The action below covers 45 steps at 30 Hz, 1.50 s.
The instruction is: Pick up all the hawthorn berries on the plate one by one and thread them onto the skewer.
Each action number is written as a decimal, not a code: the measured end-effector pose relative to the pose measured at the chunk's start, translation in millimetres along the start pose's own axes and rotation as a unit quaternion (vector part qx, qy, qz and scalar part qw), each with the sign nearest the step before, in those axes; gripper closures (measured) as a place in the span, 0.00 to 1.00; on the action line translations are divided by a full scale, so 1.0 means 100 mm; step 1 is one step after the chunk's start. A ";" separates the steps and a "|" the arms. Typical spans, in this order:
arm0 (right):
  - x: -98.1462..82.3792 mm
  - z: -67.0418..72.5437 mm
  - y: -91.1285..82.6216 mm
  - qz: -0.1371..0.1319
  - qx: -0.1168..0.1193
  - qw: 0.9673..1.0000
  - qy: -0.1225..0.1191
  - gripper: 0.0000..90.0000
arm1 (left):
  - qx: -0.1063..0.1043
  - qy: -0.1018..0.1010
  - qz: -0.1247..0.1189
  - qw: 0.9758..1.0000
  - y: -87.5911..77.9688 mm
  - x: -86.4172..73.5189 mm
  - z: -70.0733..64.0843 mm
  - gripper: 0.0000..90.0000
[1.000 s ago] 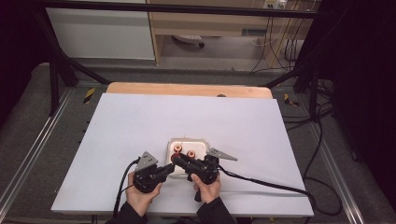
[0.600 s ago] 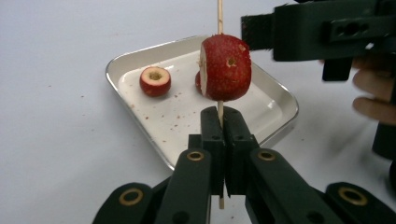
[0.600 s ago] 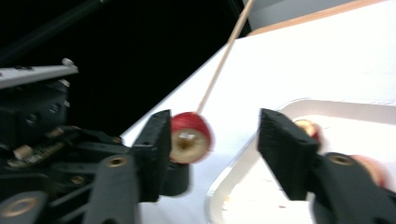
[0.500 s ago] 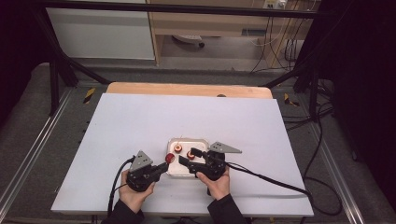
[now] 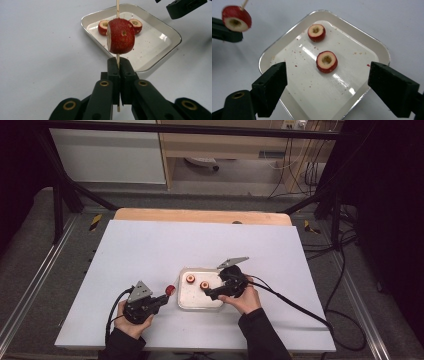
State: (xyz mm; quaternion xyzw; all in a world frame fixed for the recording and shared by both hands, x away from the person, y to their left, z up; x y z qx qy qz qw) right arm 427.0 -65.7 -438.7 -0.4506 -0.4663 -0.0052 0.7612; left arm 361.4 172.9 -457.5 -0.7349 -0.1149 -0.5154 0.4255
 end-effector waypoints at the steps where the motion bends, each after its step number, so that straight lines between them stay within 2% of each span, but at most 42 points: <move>1: 0.03 -0.01 0.02 0.015 -0.002 1.000 -0.009 0.20 | 0.000 0.001 -0.002 1.000 -0.01 0.00 0.01 0.98; 3: 0.09 -0.02 0.06 0.035 -0.007 0.999 -0.015 0.22 | 0.001 0.004 0.000 1.000 -0.01 0.00 0.01 0.98; 6: 0.16 -0.01 0.13 0.063 0.000 0.998 -0.019 0.27 | 0.000 0.006 0.003 1.000 0.00 -0.02 0.01 0.98; 10: 0.22 0.00 0.24 0.107 0.000 0.994 -0.029 0.33 | 0.000 0.009 0.007 1.000 0.01 -0.02 0.01 0.98; 11: 0.24 -0.01 0.27 0.113 0.001 0.993 -0.032 0.37 | 0.000 0.009 0.007 1.000 0.01 -0.02 0.01 0.98; 13: 0.26 -0.01 0.32 0.121 0.003 0.992 -0.022 0.42 | 0.000 0.009 0.007 1.000 0.02 -0.02 0.01 0.98; 16: 0.25 -0.03 0.41 0.140 0.008 0.990 -0.020 0.48 | 0.000 0.007 0.008 1.000 0.02 -0.03 0.01 0.98; 17: 0.25 -0.03 0.46 0.148 0.010 0.989 -0.012 0.50 | 0.000 0.007 0.008 1.000 0.02 -0.03 0.01 0.98; 24: 0.22 -0.08 0.53 0.163 0.011 0.986 0.000 0.59 | -0.001 0.009 0.009 1.000 0.01 -0.02 0.01 0.98; 30: 0.21 -0.07 0.55 0.166 0.018 0.986 0.010 0.66 | -0.001 0.009 0.008 1.000 0.01 -0.02 0.00 0.98; 37: 0.22 -0.07 0.55 0.164 0.018 0.986 0.018 0.67 | -0.001 0.011 0.009 1.000 0.01 -0.02 0.00 0.98; 38: 0.23 -0.06 0.53 0.161 0.019 0.987 0.020 0.67 | -0.002 0.013 0.009 1.000 0.01 -0.02 -0.01 0.98; 39: 0.26 -0.05 0.49 0.146 0.025 0.989 0.027 0.68 | -0.002 0.014 0.009 1.000 0.01 -0.02 -0.01 0.98; 41: 0.27 -0.04 0.46 0.140 0.026 0.989 0.032 0.68 | -0.002 0.015 0.008 1.000 0.01 -0.01 -0.02 0.98; 45: 0.35 -0.02 0.33 0.096 0.032 0.994 0.043 0.68 | -0.002 0.016 0.005 1.000 0.00 -0.01 -0.04 0.98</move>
Point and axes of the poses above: each handheld gripper's, and its own axes: y roughly forward along the jaws, x roughly out of its top, z roughly to its left, the point moved 5 cm from there along y, roughly forward along the jaws, and after that the axes turned 4 degrees about -z, right-handed, at the moved point
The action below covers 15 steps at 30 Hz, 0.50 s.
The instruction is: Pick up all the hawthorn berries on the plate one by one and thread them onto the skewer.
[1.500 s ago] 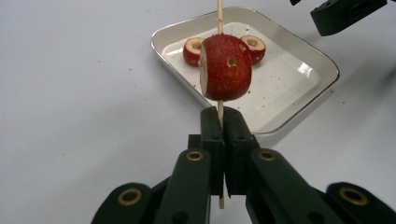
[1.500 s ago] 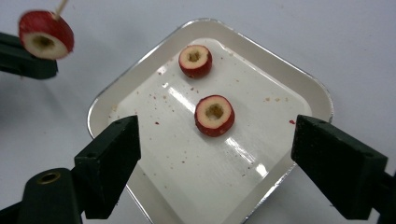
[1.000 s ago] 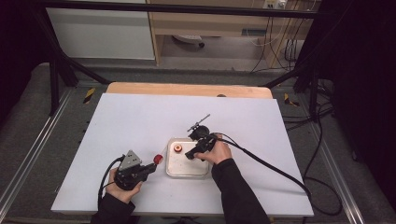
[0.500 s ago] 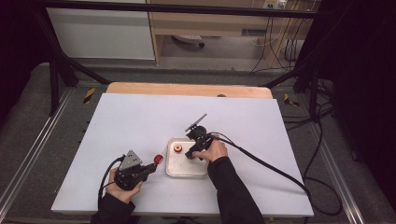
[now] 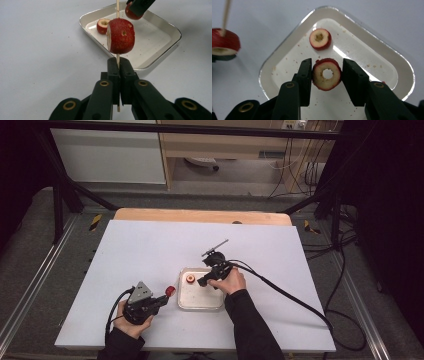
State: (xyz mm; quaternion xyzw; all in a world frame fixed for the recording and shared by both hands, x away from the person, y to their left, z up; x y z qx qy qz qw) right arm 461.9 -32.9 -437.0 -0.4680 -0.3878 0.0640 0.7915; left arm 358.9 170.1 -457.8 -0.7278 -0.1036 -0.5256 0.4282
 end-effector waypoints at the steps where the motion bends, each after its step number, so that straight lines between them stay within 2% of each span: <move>1: 0.01 0.02 -0.03 -0.012 0.006 1.000 0.006 0.68 | 0.001 0.000 -0.001 1.000 0.00 0.00 0.00 0.98; 6: -0.04 0.02 -0.18 -0.063 0.030 0.997 0.026 0.68 | 0.001 0.002 -0.002 1.000 -0.01 0.01 -0.02 0.98; 9: -0.09 0.02 -0.24 -0.099 0.049 0.993 0.038 0.68 | 0.002 0.001 -0.003 1.000 -0.01 0.01 -0.03 0.98; 12: -0.15 0.03 -0.28 -0.139 0.073 0.986 0.057 0.68 | 0.002 0.000 -0.008 1.000 -0.01 0.02 -0.05 0.98; 13: -0.18 0.04 -0.30 -0.172 0.094 0.977 0.079 0.68 | 0.001 -0.004 -0.011 1.000 -0.02 0.03 -0.05 0.98; 14: -0.18 0.04 -0.30 -0.172 0.094 0.977 0.079 0.68 | 0.001 -0.005 -0.013 1.000 -0.02 0.03 -0.06 0.98; 15: -0.19 0.05 -0.31 -0.184 0.100 0.974 0.085 0.68 | 0.002 -0.006 -0.015 1.000 -0.03 0.03 -0.06 0.98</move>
Point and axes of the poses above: each handheld gripper's, and its own axes: y roughly forward along the jaws, x roughly out of its top, z roughly to its left, the point moved 5 cm from there along y, roughly forward along the jaws, and after that the axes turned 4 degrees about -z, right-handed, at the moved point
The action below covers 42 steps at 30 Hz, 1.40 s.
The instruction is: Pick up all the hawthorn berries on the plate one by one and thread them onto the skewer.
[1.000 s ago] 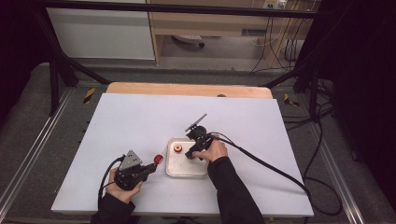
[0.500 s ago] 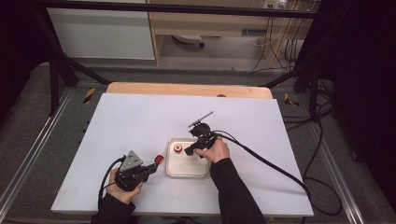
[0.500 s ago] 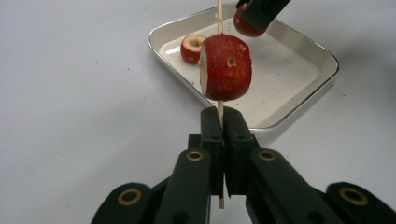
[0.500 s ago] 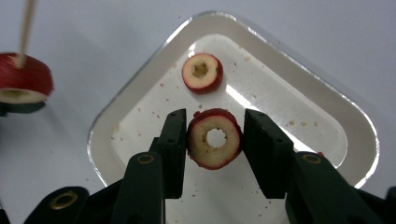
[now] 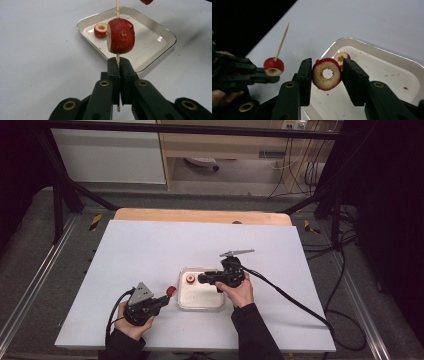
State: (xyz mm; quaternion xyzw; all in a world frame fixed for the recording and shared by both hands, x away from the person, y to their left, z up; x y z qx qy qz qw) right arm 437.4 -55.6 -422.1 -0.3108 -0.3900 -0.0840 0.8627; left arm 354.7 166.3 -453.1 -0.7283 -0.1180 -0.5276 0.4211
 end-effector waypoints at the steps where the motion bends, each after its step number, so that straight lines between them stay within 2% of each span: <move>1: -0.01 0.00 -0.01 -0.015 0.006 1.000 0.007 0.68 | 0.001 -0.004 -0.003 1.000 0.00 0.00 0.00 0.98; 4: -0.02 0.01 -0.02 -0.058 0.026 0.998 0.029 0.68 | 0.004 -0.013 -0.009 1.000 -0.01 0.02 -0.01 0.98; 6: -0.02 0.01 -0.02 -0.095 0.035 0.994 0.042 0.68 | 0.004 -0.019 -0.011 1.000 -0.02 0.02 -0.02 0.98; 7: -0.02 0.01 -0.02 -0.095 0.035 0.994 0.042 0.68 | 0.005 -0.021 -0.012 1.000 -0.02 0.02 -0.02 0.98; 8: -0.01 0.02 -0.02 -0.118 0.042 0.991 0.053 0.68 | 0.006 -0.024 -0.014 1.000 -0.02 0.02 -0.02 0.98; 9: -0.01 0.02 -0.02 -0.118 0.042 0.991 0.053 0.68 | 0.005 -0.027 -0.015 1.000 -0.02 0.03 -0.03 0.98; 10: -0.01 0.02 -0.02 -0.139 0.048 0.987 0.058 0.68 | 0.006 -0.030 -0.015 0.999 -0.02 0.03 -0.03 0.98; 11: -0.01 0.02 -0.02 -0.139 0.048 0.987 0.058 0.68 | 0.006 -0.033 -0.016 0.999 -0.03 0.03 -0.03 0.98; 13: 0.00 0.03 -0.02 -0.153 0.050 0.985 0.062 0.68 | 0.006 -0.038 -0.017 0.999 -0.03 0.03 -0.04 0.98; 15: 0.01 0.04 -0.02 -0.170 0.054 0.982 0.064 0.68 | 0.007 -0.044 -0.020 0.999 -0.04 0.04 -0.06 0.98; 16: 0.03 0.05 -0.02 -0.188 0.055 0.978 0.068 0.68 | 0.007 -0.047 -0.023 0.999 -0.04 0.05 -0.07 0.98; 17: 0.03 0.05 -0.02 -0.188 0.055 0.978 0.068 0.68 | 0.006 -0.049 -0.024 0.998 -0.04 0.05 -0.08 0.98; 18: 0.03 0.05 -0.03 -0.196 0.054 0.977 0.069 0.68 | 0.005 -0.051 -0.024 0.998 -0.04 0.05 -0.09 0.98; 19: 0.04 0.06 -0.03 -0.205 0.054 0.975 0.072 0.68 | 0.005 -0.053 -0.026 0.998 -0.04 0.05 -0.10 0.98; 20: 0.06 0.07 -0.04 -0.224 0.055 0.970 0.074 0.68 | 0.005 -0.056 -0.027 0.998 -0.04 0.05 -0.11 0.98; 21: 0.06 0.07 -0.04 -0.224 0.055 0.970 0.074 0.68 | 0.003 -0.057 -0.028 0.998 -0.04 0.06 -0.13 0.98; 25: 0.08 0.08 -0.04 -0.260 0.052 0.961 0.075 0.68 | -0.001 -0.066 -0.033 0.997 -0.04 0.07 -0.19 0.98; 26: 0.09 0.09 -0.04 -0.279 0.051 0.956 0.075 0.68 | -0.001 -0.068 -0.036 0.997 -0.04 0.08 -0.20 0.98; 27: 0.09 0.09 -0.04 -0.279 0.051 0.956 0.075 0.68 | -0.003 -0.071 -0.037 0.997 -0.04 0.09 -0.22 0.98; 31: 0.09 0.08 -0.01 -0.312 0.046 0.946 0.071 0.68 | -0.010 -0.078 -0.037 0.996 -0.01 0.10 -0.28 0.98; 34: 0.08 0.08 0.01 -0.329 0.049 0.940 0.072 0.68 | -0.017 -0.082 -0.033 0.996 0.03 0.10 -0.32 0.98; 39: 0.07 0.09 0.02 -0.349 0.053 0.934 0.061 0.68 | -0.023 -0.089 -0.029 0.995 0.08 0.12 -0.37 0.98; 42: 0.06 0.10 0.02 -0.357 0.056 0.931 0.056 0.68 | -0.026 -0.091 -0.028 0.995 0.11 0.13 -0.41 0.98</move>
Point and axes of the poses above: each handheld gripper's, and its own axes: y roughly forward along the jaws, x roughly out of its top, z roughly to its left, the point moved 5 cm from there along y, roughly forward along the jaws, and after that the axes turned 4 degrees about -z, right-handed, at the moved point
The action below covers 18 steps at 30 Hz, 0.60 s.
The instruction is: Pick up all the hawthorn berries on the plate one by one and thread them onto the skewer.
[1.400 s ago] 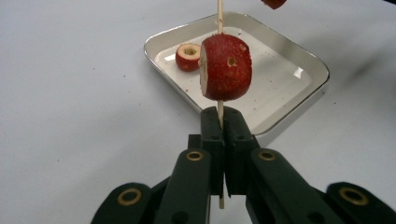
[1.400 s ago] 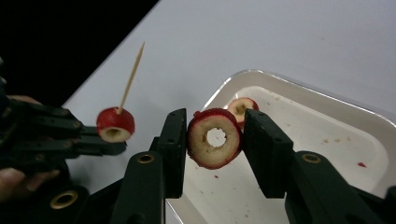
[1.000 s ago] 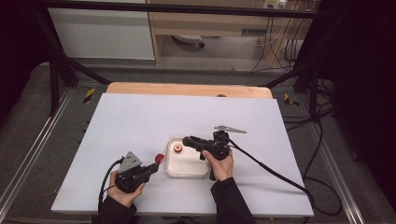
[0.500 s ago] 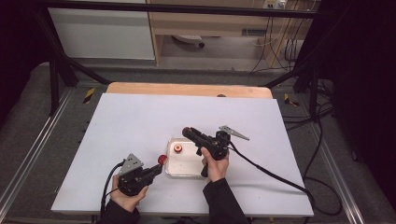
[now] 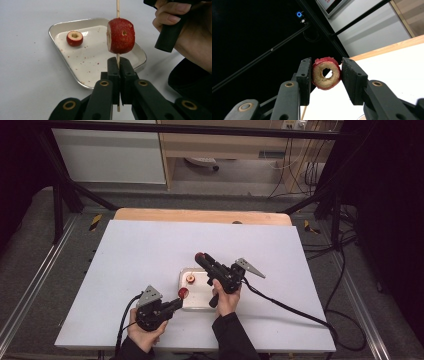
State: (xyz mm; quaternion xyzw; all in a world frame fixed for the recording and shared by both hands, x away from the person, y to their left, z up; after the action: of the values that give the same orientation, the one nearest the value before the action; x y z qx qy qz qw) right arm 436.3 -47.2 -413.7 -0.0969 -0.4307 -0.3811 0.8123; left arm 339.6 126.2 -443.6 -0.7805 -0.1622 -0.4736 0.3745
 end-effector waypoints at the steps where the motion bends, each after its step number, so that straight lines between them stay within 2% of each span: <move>1: 0.00 0.00 0.00 0.000 0.002 1.000 -0.003 0.68 | 0.000 -0.001 0.000 1.000 0.01 0.00 -0.01 0.98; 8: -0.01 0.02 -0.01 -0.009 0.005 1.000 -0.013 0.68 | -0.003 -0.005 0.001 1.000 0.03 0.01 -0.02 0.98; 18: -0.05 0.02 -0.01 -0.009 0.008 1.000 -0.015 0.68 | -0.002 -0.008 0.001 1.000 0.05 0.01 -0.01 0.98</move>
State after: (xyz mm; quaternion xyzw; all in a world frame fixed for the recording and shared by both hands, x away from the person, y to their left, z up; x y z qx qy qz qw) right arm 432.9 -44.1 -416.5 -0.0921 -0.4463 -0.3840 0.8030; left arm 342.7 121.9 -444.5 -0.7851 -0.1630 -0.4672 0.3724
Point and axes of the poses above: each handheld gripper's, and its own axes: y roughly forward along the jaws, x roughly out of its top, z roughly to its left, the point moved 5 cm from there along y, roughly forward along the jaws, and after that the axes turned 4 degrees about -z, right-handed, at the moved point
